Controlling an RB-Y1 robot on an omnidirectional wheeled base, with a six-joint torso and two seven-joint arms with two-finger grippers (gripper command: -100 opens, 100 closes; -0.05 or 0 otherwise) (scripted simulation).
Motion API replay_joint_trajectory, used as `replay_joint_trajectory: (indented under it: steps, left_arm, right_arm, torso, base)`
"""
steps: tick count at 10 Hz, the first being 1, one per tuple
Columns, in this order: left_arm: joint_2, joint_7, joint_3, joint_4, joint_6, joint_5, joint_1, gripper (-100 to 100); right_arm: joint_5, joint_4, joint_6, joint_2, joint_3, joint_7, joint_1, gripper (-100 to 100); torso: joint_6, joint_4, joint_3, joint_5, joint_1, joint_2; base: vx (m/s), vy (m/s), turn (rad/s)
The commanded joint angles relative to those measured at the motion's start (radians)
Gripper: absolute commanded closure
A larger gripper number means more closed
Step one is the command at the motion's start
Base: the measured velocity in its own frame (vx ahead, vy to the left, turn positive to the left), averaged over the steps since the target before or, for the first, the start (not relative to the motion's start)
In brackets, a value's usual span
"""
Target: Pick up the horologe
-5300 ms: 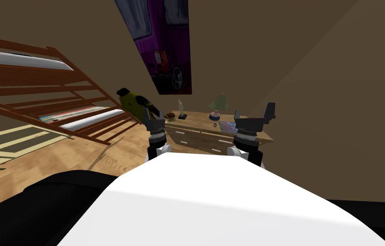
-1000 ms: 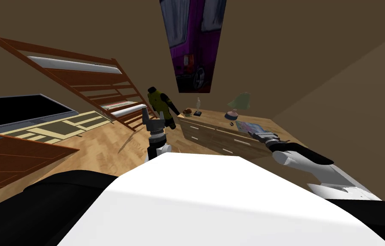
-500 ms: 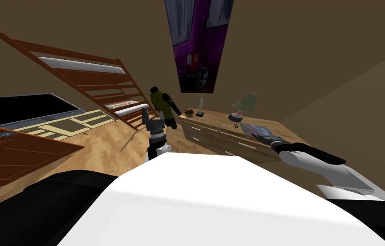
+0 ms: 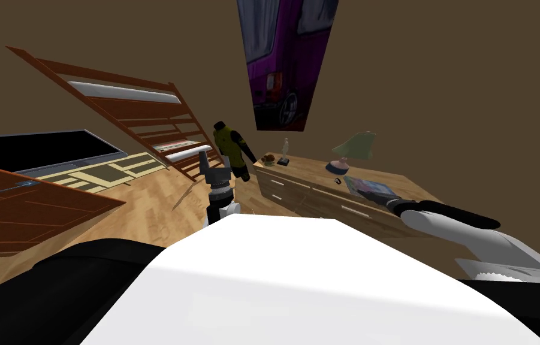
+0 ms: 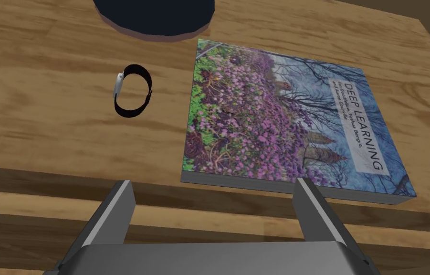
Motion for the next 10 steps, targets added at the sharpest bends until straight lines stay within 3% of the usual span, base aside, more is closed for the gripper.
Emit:
replay_joint_trajectory:
  steps: [1, 2, 3, 9, 10]
  left_arm:
    - [0.0, 0.0, 0.0, 0.0, 0.0, 0.0, 0.0, 0]
    - [0.0, 0.0, 0.0, 0.0, 0.0, 0.0, 0.0, 0]
    - [0.0, 0.0, 0.0, 0.0, 0.0, 0.0, 0.0, 0]
    - [0.0, 0.0, 0.0, 0.0, 0.0, 0.0, 0.0, 0]
    - [0.0, 0.0, 0.0, 0.0, 0.0, 0.0, 0.0, 0]
  right_arm:
    - [0.001, 0.01, 0.039, 0.0, -0.006, -0.026, -0.007, -100]
    - [-0.012, 0.034, 0.072, -0.008, -0.018, -0.063, -0.016, -100]
    - [-0.012, 0.034, 0.085, -0.008, -0.018, -0.063, -0.016, -100]
    - [-0.048, 0.118, 0.233, -0.027, -0.059, -0.186, -0.053, -100]
    - [-0.048, 0.118, 0.246, -0.027, -0.059, -0.186, -0.053, -100]
  torso:
    - [0.0, 0.0, 0.0, 0.0, 0.0, 0.0]
    - [0.0, 0.0, 0.0, 0.0, 0.0, 0.001]
    - [0.0, 0.0, 0.0, 0.0, 0.0, 0.0]
    - [0.0, 0.0, 0.0, 0.0, -0.001, 0.0]
    - [0.0, -0.001, -0.002, 0.0, 0.0, -0.003]
  base:
    - [0.066, 0.019, 0.032]
    - [0.082, 0.022, 0.061]
    - [0.071, 0.021, 0.047]
    - [0.094, 0.019, 0.059]
    - [0.105, 0.018, 0.039]
